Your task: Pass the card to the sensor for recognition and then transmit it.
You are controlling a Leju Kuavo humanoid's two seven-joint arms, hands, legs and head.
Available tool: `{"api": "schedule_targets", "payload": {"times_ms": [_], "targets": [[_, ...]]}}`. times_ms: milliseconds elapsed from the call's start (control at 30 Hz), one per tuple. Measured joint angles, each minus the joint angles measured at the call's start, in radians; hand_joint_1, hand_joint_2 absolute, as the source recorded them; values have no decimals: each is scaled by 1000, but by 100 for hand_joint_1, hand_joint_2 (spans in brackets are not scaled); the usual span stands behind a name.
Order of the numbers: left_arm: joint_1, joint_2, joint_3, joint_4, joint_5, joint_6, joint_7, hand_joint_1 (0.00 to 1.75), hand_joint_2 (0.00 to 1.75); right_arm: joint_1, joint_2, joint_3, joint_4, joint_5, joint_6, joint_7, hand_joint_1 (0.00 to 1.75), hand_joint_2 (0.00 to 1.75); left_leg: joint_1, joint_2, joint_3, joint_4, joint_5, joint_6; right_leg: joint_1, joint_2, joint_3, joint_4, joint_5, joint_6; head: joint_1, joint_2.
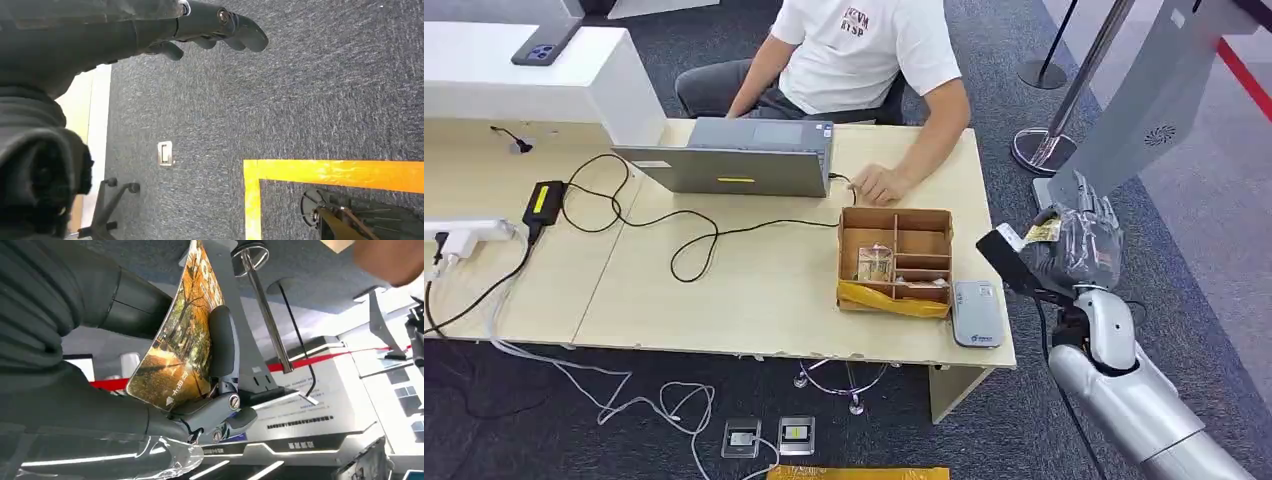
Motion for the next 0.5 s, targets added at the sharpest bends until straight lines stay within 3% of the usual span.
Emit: {"api": "schedule_targets", "payload": {"times_ms": [133, 367, 500], "targets": [[0, -2, 0, 0, -1, -2, -4, 0, 0, 0, -11, -3, -14, -2, 31, 7, 175, 175, 0, 0, 0, 0, 0, 0, 0, 0, 0, 0, 0, 0, 0, 0], [-1, -2, 0, 0, -2, -9, -11, 0, 0, 29, -11, 13, -12, -27, 148, -15, 175, 175, 0, 0, 0, 0, 0, 0, 0, 0, 0, 0, 0, 0, -1, 0], [-1, -2, 0, 0, 0, -8, -11, 0, 0, 53, 5, 31, 9, -40, 160, -35, 175, 175, 0, 0, 0, 0, 0, 0, 0, 0, 0, 0, 0, 0, 0, 0]]}}
